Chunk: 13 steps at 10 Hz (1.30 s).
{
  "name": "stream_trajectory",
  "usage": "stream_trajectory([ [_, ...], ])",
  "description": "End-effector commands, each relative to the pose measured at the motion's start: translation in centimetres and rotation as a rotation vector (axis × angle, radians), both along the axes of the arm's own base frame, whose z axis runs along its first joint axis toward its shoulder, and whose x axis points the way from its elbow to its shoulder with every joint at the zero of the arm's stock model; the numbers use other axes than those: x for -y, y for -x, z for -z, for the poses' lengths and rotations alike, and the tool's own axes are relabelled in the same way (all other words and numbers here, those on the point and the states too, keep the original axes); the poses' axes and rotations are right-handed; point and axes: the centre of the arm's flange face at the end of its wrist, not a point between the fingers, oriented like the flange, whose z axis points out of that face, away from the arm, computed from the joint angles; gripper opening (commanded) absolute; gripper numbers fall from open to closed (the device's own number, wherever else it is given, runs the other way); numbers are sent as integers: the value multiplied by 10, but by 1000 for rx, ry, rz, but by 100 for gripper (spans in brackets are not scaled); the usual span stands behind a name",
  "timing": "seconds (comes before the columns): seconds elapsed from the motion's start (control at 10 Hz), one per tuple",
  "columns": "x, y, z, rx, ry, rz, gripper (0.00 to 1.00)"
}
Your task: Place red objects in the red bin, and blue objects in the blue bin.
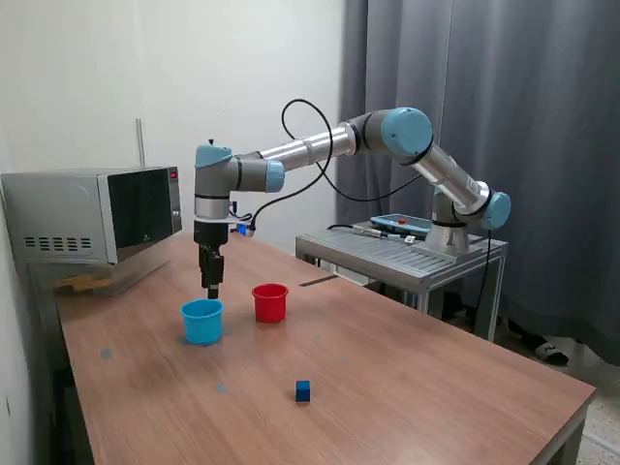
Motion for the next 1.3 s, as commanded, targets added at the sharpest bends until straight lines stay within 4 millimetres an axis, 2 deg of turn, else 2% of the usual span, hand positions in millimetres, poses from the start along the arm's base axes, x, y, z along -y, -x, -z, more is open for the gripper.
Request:
stream_trajectory([
  [0.0,2,-1,4,8,3,0,100],
  [0.1,10,-1,3,9,3,-2,100],
  [0.2,38,0,5,18,-4,-31,100],
  [0.3,79,-3,6,29,-4,-68,100],
  [0.4,126,-7,1,30,2,-28,100],
  [0.6,210,-29,-10,41,-20,197,100],
  [0.7,238,-36,-11,43,-20,242,100],
  [0.9,305,-55,-15,43,-17,227,100],
  [1.2,345,-76,7,84,-13,352,100],
])
